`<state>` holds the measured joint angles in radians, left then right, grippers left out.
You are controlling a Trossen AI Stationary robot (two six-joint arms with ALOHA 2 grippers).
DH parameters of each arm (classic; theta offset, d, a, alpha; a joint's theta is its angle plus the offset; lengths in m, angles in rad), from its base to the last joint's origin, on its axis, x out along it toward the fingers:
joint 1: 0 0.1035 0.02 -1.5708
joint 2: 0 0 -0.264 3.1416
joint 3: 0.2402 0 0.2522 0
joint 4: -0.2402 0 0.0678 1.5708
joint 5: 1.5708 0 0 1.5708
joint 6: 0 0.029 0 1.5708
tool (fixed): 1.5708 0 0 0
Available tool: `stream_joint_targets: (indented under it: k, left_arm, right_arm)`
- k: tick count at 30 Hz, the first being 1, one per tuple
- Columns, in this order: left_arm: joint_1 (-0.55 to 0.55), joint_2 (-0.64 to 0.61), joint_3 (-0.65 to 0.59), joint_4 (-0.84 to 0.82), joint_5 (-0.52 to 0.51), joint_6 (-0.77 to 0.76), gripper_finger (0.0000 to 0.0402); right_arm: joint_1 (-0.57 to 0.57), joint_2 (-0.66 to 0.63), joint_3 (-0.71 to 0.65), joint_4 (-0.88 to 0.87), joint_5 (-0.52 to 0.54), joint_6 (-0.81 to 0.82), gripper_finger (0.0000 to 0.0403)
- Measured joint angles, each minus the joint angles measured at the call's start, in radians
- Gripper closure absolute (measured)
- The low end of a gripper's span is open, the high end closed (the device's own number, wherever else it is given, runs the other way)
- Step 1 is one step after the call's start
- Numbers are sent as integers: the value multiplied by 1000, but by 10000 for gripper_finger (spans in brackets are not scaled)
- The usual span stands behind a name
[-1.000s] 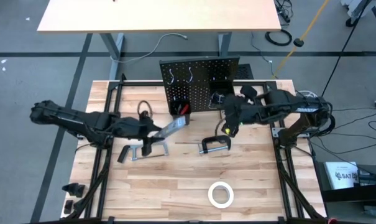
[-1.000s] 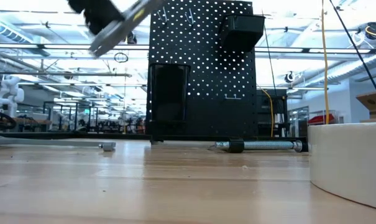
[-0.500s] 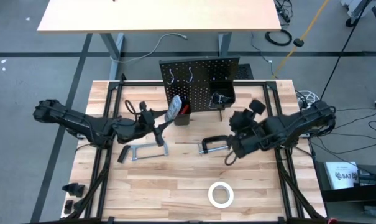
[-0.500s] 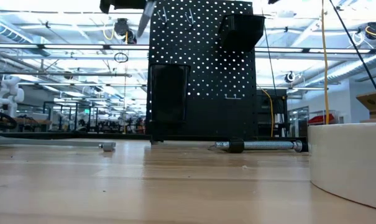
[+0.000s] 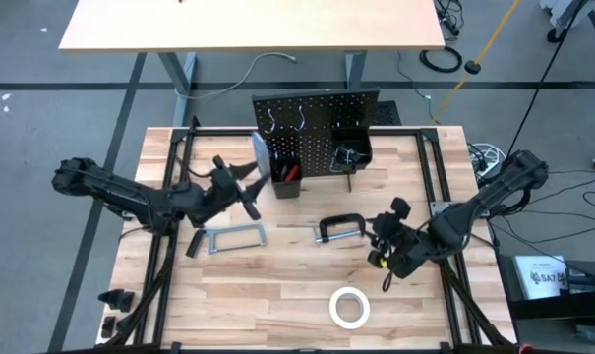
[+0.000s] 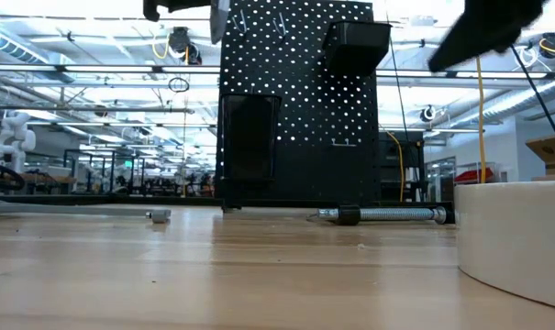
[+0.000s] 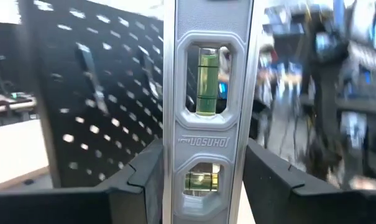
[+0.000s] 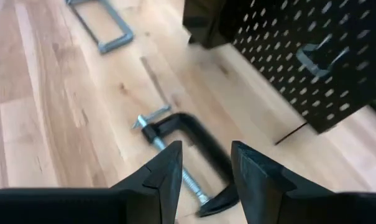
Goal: Hang tools onto peg board
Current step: Put the big spirit level into the bottom black bin on the pegboard
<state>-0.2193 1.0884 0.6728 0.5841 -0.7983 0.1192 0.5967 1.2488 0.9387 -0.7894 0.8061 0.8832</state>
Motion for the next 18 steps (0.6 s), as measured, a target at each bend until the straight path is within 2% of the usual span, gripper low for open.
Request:
stream_joint_targets:
  k: [3, 7, 18]
  left_arm:
    - [31, 27, -55, 185, -3, -9, 235]
    - [63, 99, -110, 334, 5, -56, 235]
    - [104, 272, -98, 458, -9, -48, 235]
  right_arm:
    - [-4, 0, -81, 77, -19, -3, 271]
    - [-20, 0, -127, 76, -60, 37, 271]
    - [-22, -14, -126, 81, -73, -5, 271]
